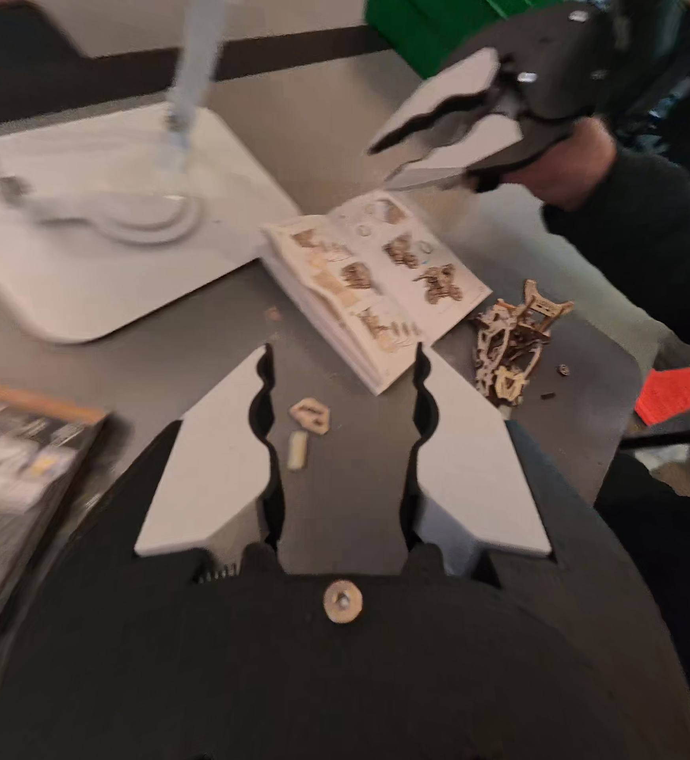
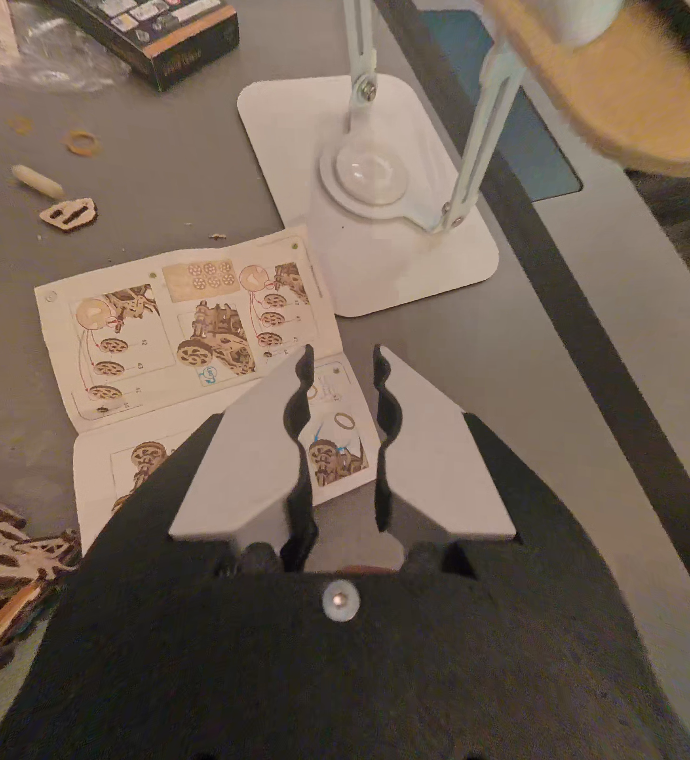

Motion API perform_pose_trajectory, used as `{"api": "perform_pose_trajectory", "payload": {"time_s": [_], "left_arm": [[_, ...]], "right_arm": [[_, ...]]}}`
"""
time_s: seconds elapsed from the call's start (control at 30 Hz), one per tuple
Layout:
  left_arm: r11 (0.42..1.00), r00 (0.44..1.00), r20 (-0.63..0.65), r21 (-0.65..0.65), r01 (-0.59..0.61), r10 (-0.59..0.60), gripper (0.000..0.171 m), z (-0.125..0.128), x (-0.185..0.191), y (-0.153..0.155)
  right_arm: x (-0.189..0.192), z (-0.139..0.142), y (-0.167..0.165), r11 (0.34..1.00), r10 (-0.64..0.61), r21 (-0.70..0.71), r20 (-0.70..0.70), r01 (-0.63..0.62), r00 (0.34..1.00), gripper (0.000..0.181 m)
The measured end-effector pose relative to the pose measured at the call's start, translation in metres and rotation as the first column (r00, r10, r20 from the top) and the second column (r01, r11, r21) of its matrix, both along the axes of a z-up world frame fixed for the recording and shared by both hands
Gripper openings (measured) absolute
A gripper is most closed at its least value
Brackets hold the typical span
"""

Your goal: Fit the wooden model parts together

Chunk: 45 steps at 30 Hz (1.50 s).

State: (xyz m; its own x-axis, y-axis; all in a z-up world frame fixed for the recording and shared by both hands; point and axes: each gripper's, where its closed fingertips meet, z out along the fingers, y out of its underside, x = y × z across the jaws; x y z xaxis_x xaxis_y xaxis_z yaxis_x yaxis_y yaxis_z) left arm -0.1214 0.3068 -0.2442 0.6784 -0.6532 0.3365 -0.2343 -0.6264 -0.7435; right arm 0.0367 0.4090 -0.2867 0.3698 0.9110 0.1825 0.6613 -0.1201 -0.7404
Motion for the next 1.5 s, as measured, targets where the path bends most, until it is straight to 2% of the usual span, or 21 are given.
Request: {"api": "perform_pose_trajectory", "payload": {"time_s": [0.07, 0.13, 0.23, 0.3, 0.33, 0.4, 0.47, 0.53, 0.6, 0.63, 0.67, 0.73, 0.97, 1.1, 1.13, 1.23, 1.3, 1.37, 1.5], "left_arm": [[0.994, 0.992, -0.064, -0.021, -0.109, 0.108, 0.075, 0.007, -0.051, -0.001], [0.976, 0.966, -0.166, -0.058, -0.21, 0.198, 0.091, -0.002, -0.1, -0.017], [0.924, 0.909, -0.328, -0.193, -0.329, 0.255, 0.113, -0.044, -0.154, -0.065], [0.876, 0.879, -0.376, -0.261, -0.406, 0.295, 0.122, -0.073, -0.176, -0.092], [0.86, 0.881, -0.358, -0.29, -0.42, 0.309, 0.123, -0.084, -0.178, -0.101], [0.827, 0.866, -0.392, -0.337, -0.451, 0.312, 0.129, -0.106, -0.186, -0.117], [0.837, 0.851, -0.402, -0.284, -0.468, 0.339, 0.13, -0.109, -0.188, -0.118], [0.847, 0.829, -0.467, -0.261, -0.462, 0.308, 0.135, -0.115, -0.186, -0.122], [0.873, 0.771, -0.582, -0.202, -0.443, 0.257, 0.143, -0.126, -0.185, -0.128], [0.873, 0.772, -0.577, -0.195, -0.447, 0.266, 0.151, -0.128, -0.178, -0.127], [0.874, 0.772, -0.574, -0.186, -0.448, 0.273, 0.146, -0.127, -0.175, -0.127], [0.895, 0.793, -0.537, -0.146, -0.423, 0.287, 0.093, -0.116, -0.169, -0.125], [0.903, 0.806, -0.508, -0.116, -0.413, 0.303, 0.092, -0.115, -0.161, -0.131], [0.903, 0.9, -0.3, -0.195, -0.382, 0.316, 0.092, -0.102, -0.135, -0.137], [0.913, 0.929, -0.211, -0.213, -0.348, 0.305, 0.092, -0.096, -0.124, -0.138], [0.928, 0.957, 0.091, -0.285, -0.238, 0.274, 0.092, -0.072, -0.096, -0.145], [0.953, 0.916, 0.32, -0.257, -0.161, 0.241, 0.092, -0.043, -0.083, -0.144], [0.967, 0.858, 0.48, -0.246, -0.068, 0.183, 0.092, -0.02, -0.071, -0.149], [0.972, 0.656, 0.754, -0.159, 0.175, 0.005, 0.092, 0.028, -0.03, -0.172]], "right_arm": [[0.007, 0.023, -0.004, 0.999, -0.025, 0.048, -0.012, 0.026, 1.0, 0.028], [0.014, 0.046, -0.012, 0.994, -0.054, 0.097, -0.021, 0.056, 0.998, 0.029], [0.005, 0.077, -0.05, 0.995, -0.047, 0.085, -0.029, 0.049, 0.998, 0.033], [-0.024, 0.086, -0.101, 0.999, 0.033, -0.032, -0.048, -0.034, 0.998, 0.037], [-0.04, 0.081, -0.132, 0.989, 0.08, -0.126, -0.034, -0.084, 0.996, 0.036], [-0.078, 0.071, -0.185, 0.963, 0.162, -0.21, -0.059, -0.171, 0.985, 0.021], [-0.12, 0.055, -0.23, 0.922, 0.201, -0.311, -0.126, -0.231, 0.972, 0.023], [-0.153, 0.03, -0.259, 0.891, 0.221, -0.375, -0.136, -0.257, 0.966, 0.035], [-0.179, 0.016, -0.281, 0.86, 0.239, -0.415, -0.188, -0.298, 0.953, 0.034], [-0.187, 0.01, -0.284, 0.846, 0.23, -0.441, -0.205, -0.299, 0.952, 0.034], [-0.19, 0.005, -0.28, 0.846, 0.211, -0.451, -0.208, -0.285, 0.955, 0.035], [-0.193, 0.003, -0.272, 0.85, 0.179, -0.454, -0.23, -0.268, 0.957, 0.034], [-0.192, 0.0, -0.259, 0.859, 0.134, -0.452, -0.256, -0.241, 0.957, 0.034], [-0.193, 0.007, -0.251, 0.835, 0.056, -0.498, -0.346, -0.234, 0.936, 0.037], [-0.193, 0.008, -0.247, 0.835, 0.03, -0.503, -0.363, -0.223, 0.931, 0.038], [-0.191, 0.014, -0.234, 0.865, -0.014, -0.459, -0.427, -0.203, 0.904, 0.043], [-0.189, 0.02, -0.228, 0.867, -0.078, -0.465, -0.48, -0.178, 0.874, 0.05], [-0.188, 0.023, -0.225, 0.849, -0.138, -0.499, -0.524, -0.172, 0.841, 0.059], [-0.191, 0.047, -0.225, 0.729, -0.272, -0.606, -0.683, -0.318, 0.678, 0.076]]}}
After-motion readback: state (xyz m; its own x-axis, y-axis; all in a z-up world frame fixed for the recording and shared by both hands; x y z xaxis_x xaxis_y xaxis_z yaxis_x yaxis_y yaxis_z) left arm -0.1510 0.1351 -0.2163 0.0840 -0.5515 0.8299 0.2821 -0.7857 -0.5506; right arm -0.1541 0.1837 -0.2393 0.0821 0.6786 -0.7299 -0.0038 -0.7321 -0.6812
